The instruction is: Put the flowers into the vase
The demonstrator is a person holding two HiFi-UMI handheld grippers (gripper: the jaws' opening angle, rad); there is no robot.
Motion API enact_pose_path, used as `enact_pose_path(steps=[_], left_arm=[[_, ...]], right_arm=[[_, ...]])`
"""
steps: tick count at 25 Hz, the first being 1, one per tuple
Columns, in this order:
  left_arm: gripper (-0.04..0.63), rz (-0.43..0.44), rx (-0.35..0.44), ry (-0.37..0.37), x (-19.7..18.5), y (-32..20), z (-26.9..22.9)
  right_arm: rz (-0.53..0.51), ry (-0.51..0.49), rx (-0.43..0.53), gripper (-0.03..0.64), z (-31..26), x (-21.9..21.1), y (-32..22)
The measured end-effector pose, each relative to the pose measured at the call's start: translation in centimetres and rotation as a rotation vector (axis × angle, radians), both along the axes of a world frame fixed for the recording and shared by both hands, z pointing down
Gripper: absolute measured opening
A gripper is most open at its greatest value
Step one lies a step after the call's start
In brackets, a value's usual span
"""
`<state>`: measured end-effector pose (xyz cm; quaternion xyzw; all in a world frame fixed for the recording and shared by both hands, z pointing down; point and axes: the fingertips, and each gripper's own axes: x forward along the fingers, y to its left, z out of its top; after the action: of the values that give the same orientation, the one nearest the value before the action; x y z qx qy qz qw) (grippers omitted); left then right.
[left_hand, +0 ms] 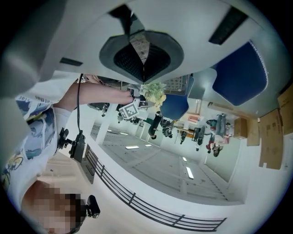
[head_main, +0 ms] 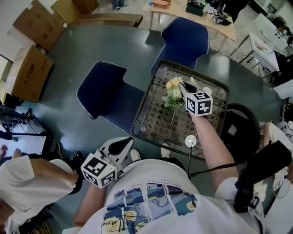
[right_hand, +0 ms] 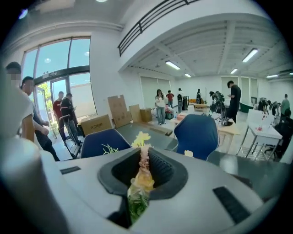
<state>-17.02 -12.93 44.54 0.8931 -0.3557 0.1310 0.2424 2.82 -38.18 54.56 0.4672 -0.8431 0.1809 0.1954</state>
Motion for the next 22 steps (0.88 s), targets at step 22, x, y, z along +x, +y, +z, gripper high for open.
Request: enact_pose_path(steps=[22], left_arm=[[0.009, 0.095, 0.039, 0.022, 10.5, -0.4, -0.5]], right_arm=[[0.167, 0.105, 0.577, 0.052, -22.1, 18.2, -1.2]])
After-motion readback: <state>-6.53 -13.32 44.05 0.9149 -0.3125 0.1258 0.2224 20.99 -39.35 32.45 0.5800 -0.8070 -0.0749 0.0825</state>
